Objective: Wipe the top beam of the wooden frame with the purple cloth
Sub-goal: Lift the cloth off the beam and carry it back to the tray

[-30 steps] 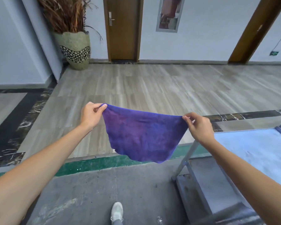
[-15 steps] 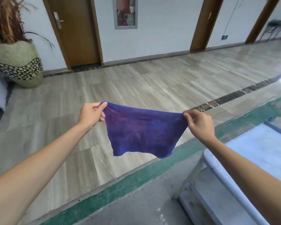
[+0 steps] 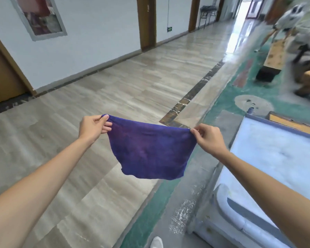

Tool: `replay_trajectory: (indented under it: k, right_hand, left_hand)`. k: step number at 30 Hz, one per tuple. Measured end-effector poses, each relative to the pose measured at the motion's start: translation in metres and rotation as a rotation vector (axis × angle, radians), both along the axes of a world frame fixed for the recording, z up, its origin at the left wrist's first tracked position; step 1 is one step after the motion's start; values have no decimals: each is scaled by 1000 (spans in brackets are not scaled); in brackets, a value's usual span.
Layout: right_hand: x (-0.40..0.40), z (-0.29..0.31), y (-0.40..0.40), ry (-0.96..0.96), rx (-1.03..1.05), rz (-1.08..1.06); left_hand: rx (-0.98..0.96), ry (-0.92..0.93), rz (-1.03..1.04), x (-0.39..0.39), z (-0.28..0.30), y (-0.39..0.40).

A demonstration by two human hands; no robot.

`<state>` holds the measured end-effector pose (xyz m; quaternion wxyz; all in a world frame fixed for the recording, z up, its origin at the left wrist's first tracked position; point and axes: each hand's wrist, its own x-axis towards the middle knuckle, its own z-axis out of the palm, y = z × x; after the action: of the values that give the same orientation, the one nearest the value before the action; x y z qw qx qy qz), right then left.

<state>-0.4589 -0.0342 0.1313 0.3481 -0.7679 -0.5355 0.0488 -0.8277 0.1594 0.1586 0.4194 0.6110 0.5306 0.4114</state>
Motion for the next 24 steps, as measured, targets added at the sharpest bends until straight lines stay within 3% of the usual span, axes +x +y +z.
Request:
replay_trajectory:
  k: [10, 17, 24]
  right_hand:
    - [78, -6, 13, 18, -68, -187]
    - [112, -8, 0, 258, -187, -154]
    - [139, -6, -6, 558, -282, -302]
  left_hand:
    - [-12, -22, -266, 172, -6, 135]
    - [-9, -18, -511, 304, -23, 191]
    - [0, 14, -881, 458, -29, 218]
